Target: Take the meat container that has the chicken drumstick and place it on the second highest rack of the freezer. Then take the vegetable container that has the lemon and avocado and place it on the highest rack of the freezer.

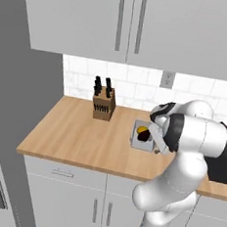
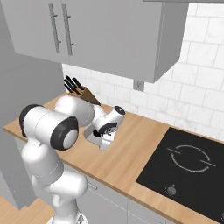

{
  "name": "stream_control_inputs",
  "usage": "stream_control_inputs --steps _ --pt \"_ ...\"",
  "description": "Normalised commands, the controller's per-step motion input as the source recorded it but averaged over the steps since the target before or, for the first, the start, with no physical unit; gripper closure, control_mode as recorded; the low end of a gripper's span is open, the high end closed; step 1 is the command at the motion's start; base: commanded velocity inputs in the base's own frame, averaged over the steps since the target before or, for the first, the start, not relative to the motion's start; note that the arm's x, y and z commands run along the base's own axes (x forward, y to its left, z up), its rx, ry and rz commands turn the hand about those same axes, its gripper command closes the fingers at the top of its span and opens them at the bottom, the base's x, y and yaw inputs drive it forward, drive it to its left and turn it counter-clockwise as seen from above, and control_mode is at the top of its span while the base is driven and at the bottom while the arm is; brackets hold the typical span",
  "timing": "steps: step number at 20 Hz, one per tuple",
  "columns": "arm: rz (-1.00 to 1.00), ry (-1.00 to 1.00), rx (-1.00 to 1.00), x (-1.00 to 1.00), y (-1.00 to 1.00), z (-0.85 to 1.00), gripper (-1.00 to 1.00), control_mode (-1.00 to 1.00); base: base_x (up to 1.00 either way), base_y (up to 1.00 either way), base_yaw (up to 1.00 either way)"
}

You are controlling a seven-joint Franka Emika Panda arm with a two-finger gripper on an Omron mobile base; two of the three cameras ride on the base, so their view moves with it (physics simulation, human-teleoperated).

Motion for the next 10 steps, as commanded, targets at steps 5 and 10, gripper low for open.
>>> stream_control_inputs --steps 5,10 --pt "0.0 0.1 0.0 0.02 0.02 -0.53 1.0 -1.0 0.0 0.0 0.0" --pt "0.0 0.08 0.0 0.05 0.01 -0.39 1.0 -1.0 0.0 0.0 0.0"
